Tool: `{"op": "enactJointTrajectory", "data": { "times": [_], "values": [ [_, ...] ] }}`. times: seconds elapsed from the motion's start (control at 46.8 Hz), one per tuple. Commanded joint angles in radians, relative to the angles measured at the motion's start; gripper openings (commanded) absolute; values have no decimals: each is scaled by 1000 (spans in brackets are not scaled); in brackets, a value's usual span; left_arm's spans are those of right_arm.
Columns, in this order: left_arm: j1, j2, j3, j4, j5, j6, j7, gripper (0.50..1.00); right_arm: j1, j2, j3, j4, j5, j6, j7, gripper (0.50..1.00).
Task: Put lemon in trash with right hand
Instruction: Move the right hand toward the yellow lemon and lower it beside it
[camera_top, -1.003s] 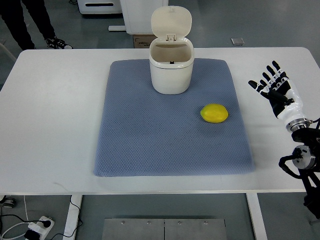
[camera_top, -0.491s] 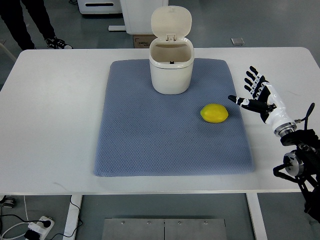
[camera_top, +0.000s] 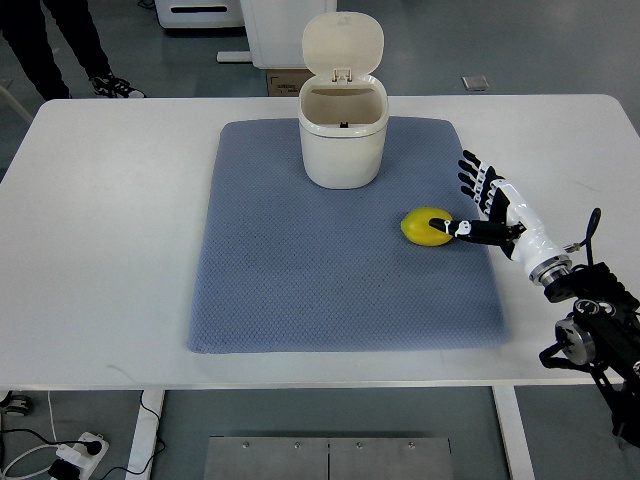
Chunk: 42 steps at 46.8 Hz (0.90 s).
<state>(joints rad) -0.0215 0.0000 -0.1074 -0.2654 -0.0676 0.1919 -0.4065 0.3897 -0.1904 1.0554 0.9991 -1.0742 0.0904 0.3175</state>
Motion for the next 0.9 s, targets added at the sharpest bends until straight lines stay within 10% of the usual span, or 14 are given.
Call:
{"op": "enactJointTrajectory", "data": {
  "times": [0.0,0.875],
  "values": [
    [0,0,0,0,0,0,0,1000,0,0,-11,-4,-1,-1,8,1000],
    [0,0,0,0,0,0,0,1000,-3,15,-94,-66,-16,-50,91,968]
  ]
}}
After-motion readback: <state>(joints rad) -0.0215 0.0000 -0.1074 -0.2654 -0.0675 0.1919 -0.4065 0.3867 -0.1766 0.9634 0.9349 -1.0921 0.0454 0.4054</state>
